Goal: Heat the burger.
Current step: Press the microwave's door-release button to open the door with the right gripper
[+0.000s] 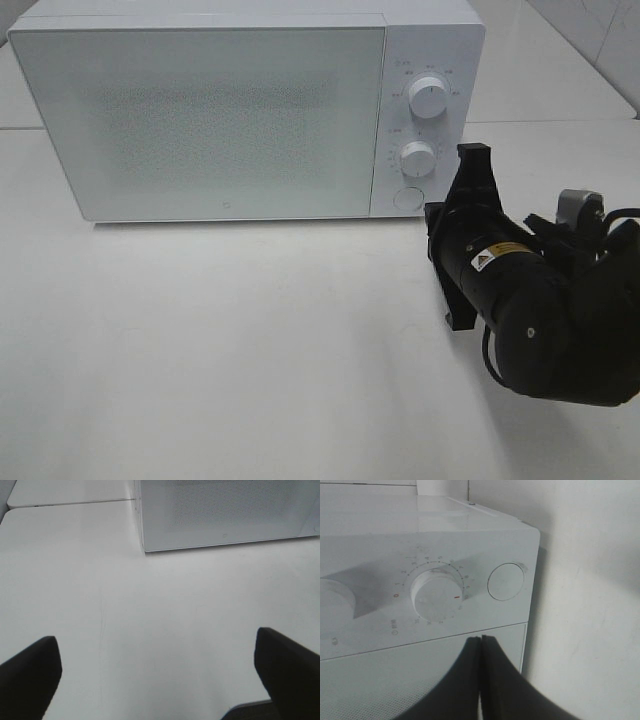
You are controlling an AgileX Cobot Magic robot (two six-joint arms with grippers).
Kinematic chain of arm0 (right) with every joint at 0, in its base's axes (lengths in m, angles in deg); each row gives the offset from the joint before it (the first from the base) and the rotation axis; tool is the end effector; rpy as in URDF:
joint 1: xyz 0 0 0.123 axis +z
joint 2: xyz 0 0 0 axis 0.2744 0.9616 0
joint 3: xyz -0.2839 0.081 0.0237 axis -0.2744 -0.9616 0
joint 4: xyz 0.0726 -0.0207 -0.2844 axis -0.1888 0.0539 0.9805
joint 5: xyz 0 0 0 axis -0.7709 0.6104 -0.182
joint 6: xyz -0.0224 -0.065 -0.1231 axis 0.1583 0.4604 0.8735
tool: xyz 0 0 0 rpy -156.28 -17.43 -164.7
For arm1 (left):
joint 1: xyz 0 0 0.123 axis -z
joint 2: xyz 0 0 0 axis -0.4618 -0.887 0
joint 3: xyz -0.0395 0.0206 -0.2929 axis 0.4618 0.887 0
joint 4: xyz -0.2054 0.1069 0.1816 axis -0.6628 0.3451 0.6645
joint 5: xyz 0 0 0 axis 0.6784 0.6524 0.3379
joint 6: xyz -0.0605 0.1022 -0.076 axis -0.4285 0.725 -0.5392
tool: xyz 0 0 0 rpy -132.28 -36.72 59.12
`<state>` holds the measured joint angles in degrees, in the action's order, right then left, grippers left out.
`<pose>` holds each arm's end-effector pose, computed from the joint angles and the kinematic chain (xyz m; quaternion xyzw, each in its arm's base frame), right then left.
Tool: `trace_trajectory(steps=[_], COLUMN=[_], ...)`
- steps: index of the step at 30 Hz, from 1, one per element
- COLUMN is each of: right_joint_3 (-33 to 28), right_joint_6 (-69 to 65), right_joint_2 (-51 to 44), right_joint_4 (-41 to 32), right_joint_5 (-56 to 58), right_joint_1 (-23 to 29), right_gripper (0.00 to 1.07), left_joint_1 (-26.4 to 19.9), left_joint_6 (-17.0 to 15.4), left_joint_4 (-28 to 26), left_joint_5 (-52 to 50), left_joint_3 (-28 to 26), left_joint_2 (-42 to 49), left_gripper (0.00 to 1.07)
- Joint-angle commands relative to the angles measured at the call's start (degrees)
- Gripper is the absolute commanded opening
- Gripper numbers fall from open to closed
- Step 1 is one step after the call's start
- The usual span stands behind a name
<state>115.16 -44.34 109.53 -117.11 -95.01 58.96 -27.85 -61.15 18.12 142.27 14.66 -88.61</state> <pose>0.2999 0.1496 0.0812 0.5560 0.5656 0.4162 0.4446 0.0605 -0.0187 0.2806 0.0564 0.8497 -0.0416 0.5226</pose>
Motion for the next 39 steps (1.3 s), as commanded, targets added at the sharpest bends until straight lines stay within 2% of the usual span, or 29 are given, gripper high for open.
trace_trajectory(steps=[1, 12, 16, 28, 32, 39], right_joint_3=[1.4, 7.4, 10.1, 14.0, 14.0, 17.5], right_joint_6=[-0.1, 0.1, 0.5, 5.9, 5.8, 3.0], right_joint_2=[1.2, 7.0, 8.5, 8.6, 9.1, 12.4], right_joint_4=[0.2, -0.7, -0.2, 0.1, 0.1, 1.8], right_joint_5=[0.6, 3.2, 4.8, 8.4, 9.0, 9.1], right_joint_1=[-0.3, -0.5, -2.5, -7.2, -7.7, -7.7], right_gripper=[0.00, 0.00, 0.00, 0.00, 0.00, 0.00], left_joint_1=[-0.1, -0.1, -0.1, -0.1, -0.1, -0.1], left_joint_6=[-0.2, -0.2, -0.2, -0.2, -0.2, -0.2], left_joint_4=[-0.3, -0.3, -0.3, -0.3, -0.3, -0.3], left_joint_5=[-0.8, -0.8, -0.8, -0.8, -0.8, -0.8], left_joint_3=[0.2, 0.2, 0.2, 0.2, 0.2, 0.2], left_joint_2=[0.9, 0.9, 0.9, 0.9, 0.9, 0.9], left_gripper=[0.98, 0.98, 0.98, 0.98, 0.98, 0.98])
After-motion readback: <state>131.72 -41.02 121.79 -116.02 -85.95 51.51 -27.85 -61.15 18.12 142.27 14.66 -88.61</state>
